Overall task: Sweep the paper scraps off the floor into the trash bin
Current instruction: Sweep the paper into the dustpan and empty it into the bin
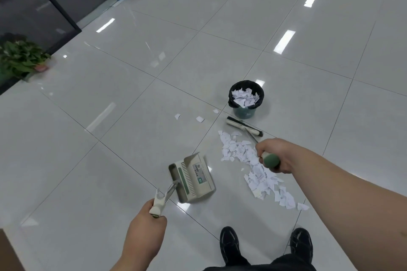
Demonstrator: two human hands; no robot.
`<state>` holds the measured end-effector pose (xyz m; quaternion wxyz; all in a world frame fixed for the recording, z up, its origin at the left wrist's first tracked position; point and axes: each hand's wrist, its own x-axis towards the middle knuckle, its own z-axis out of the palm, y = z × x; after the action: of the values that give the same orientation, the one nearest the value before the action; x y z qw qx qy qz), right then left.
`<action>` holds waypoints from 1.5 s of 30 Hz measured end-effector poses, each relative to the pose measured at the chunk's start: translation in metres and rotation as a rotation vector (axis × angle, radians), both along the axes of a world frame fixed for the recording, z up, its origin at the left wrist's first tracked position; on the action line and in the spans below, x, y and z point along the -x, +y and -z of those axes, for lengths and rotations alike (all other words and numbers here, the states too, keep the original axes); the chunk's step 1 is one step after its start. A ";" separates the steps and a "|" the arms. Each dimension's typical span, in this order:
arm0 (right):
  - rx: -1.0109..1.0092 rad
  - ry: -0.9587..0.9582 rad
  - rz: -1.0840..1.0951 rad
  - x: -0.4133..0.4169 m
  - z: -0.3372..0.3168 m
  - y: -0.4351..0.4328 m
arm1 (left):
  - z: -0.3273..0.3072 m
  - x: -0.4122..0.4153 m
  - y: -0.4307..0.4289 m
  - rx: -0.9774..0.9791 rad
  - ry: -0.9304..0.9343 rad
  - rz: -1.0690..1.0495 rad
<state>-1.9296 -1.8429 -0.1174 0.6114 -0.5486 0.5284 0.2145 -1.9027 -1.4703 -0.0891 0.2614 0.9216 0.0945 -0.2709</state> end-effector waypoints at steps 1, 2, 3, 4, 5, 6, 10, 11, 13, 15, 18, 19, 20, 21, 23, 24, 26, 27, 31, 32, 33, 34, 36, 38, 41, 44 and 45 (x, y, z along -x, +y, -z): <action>0.004 0.019 -0.045 0.000 0.003 0.005 | 0.001 -0.004 0.001 0.006 -0.003 0.000; 0.007 0.037 -0.094 0.003 0.005 0.011 | 0.002 -0.007 0.002 0.007 -0.007 0.006; 0.013 0.062 -0.142 0.007 0.006 0.016 | 0.004 -0.011 0.002 0.006 -0.011 0.016; 0.021 0.086 -0.187 0.013 0.009 0.019 | 0.006 -0.015 0.002 0.005 -0.015 0.028; 0.031 0.117 -0.232 0.020 0.009 0.021 | 0.008 -0.020 0.002 0.005 -0.016 0.037; 0.044 0.143 -0.273 0.029 0.008 0.021 | 0.010 -0.024 0.000 0.008 -0.016 0.038; 0.108 0.221 -0.521 0.061 -0.014 0.007 | 0.015 -0.043 -0.003 0.023 -0.004 0.069; 0.138 0.247 -0.576 0.068 -0.025 0.001 | 0.017 -0.048 -0.004 0.026 0.000 0.087; 0.183 0.284 -0.633 0.081 -0.045 -0.011 | 0.020 -0.057 -0.007 0.041 0.011 0.111; 0.205 0.309 -0.651 0.096 -0.064 -0.021 | 0.025 -0.064 -0.011 0.060 0.022 0.111; 0.197 0.307 -0.549 0.125 -0.085 -0.030 | 0.034 -0.067 -0.021 0.076 0.047 0.112; 0.193 0.293 -0.503 0.136 -0.092 -0.032 | 0.037 -0.066 -0.023 0.083 0.057 0.111; 0.194 0.280 -0.456 0.147 -0.098 -0.033 | 0.040 -0.065 -0.026 0.089 0.070 0.109; 0.200 0.268 -0.416 0.158 -0.105 -0.033 | 0.043 -0.064 -0.028 0.094 0.082 0.106; 0.210 0.242 -0.344 0.182 -0.113 -0.032 | 0.047 -0.065 -0.030 0.104 0.105 0.085; 0.206 0.233 -0.296 0.194 -0.115 -0.032 | 0.049 -0.066 -0.031 0.107 0.115 0.074; 0.198 0.225 -0.177 0.217 -0.113 -0.032 | 0.050 -0.068 -0.031 0.111 0.125 0.059; 0.193 0.221 -0.120 0.227 -0.110 -0.031 | 0.049 -0.068 -0.032 0.114 0.125 0.055; 0.189 0.200 0.132 0.265 -0.080 -0.032 | 0.046 -0.063 -0.032 0.139 0.117 0.018; 0.184 0.193 0.184 0.273 -0.071 -0.032 | 0.045 -0.059 -0.030 0.141 0.116 0.005; 0.172 0.185 0.225 0.280 -0.062 -0.031 | 0.044 -0.054 -0.028 0.142 0.115 -0.004; 0.156 0.177 0.265 0.286 -0.054 -0.029 | 0.043 -0.049 -0.025 0.145 0.114 -0.004; 0.104 0.154 0.364 0.296 -0.041 -0.020 | 0.040 -0.039 -0.022 0.156 0.109 0.003; 0.031 0.114 0.464 0.300 -0.030 -0.007 | 0.037 -0.030 -0.017 0.173 0.102 -0.010; -0.088 0.044 0.565 0.301 -0.022 0.020 | 0.030 -0.018 -0.009 0.177 0.088 -0.039; -0.156 -0.012 0.624 0.303 -0.027 0.043 | 0.025 -0.007 0.000 0.153 0.071 -0.027; -0.182 -0.034 0.668 0.306 -0.032 0.047 | 0.024 -0.003 0.002 0.149 0.068 -0.022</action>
<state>-2.2352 -1.7960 -0.0855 0.7030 -0.2921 0.6473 0.0396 -1.8994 -1.4686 -0.1133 0.3290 0.8888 0.0932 -0.3053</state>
